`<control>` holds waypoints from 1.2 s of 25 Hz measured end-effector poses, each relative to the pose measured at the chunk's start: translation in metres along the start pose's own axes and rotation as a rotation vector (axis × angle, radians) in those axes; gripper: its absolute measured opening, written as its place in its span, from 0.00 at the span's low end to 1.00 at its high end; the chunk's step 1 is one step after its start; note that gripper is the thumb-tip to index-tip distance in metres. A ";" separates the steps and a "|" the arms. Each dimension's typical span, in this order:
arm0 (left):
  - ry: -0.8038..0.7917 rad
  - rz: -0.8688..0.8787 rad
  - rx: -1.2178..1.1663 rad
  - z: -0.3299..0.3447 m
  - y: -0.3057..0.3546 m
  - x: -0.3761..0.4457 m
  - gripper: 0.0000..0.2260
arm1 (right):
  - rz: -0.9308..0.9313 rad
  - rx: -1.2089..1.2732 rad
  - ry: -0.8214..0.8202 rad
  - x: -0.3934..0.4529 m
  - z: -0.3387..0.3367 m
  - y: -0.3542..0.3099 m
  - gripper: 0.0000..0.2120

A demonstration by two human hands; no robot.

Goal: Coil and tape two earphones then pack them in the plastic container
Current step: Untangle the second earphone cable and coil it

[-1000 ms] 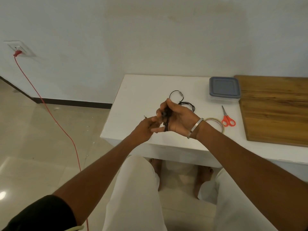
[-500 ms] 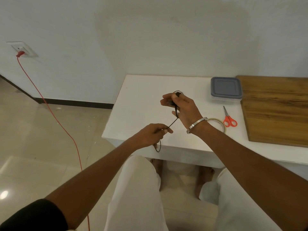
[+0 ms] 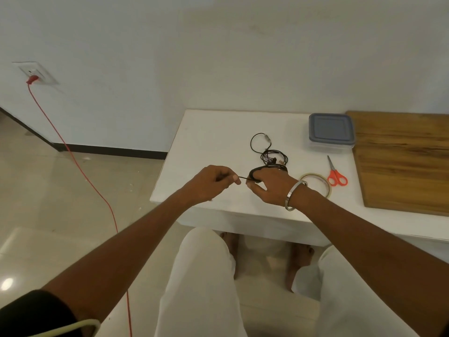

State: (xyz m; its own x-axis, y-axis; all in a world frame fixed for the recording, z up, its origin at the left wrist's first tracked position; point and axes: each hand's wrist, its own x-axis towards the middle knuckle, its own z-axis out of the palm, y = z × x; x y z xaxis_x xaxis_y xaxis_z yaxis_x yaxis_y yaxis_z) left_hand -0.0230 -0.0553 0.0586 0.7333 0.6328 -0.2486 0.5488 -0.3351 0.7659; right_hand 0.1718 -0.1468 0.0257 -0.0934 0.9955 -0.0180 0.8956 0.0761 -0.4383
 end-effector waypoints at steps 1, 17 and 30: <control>0.015 0.020 0.034 -0.002 -0.003 0.002 0.10 | 0.012 -0.014 -0.024 -0.001 0.001 0.001 0.15; 0.225 0.179 -0.093 0.012 -0.021 0.014 0.10 | 0.245 1.615 -0.445 0.004 -0.023 -0.044 0.16; -0.100 0.012 -0.247 0.041 -0.017 0.003 0.11 | 0.273 1.935 0.210 0.018 -0.027 -0.052 0.17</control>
State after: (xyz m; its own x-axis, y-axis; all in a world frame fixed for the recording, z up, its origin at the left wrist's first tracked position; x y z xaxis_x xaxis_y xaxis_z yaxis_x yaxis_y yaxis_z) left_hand -0.0135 -0.0762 0.0199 0.7821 0.5533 -0.2868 0.4342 -0.1536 0.8876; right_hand 0.1353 -0.1309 0.0729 0.1165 0.9688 -0.2187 -0.7363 -0.0635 -0.6736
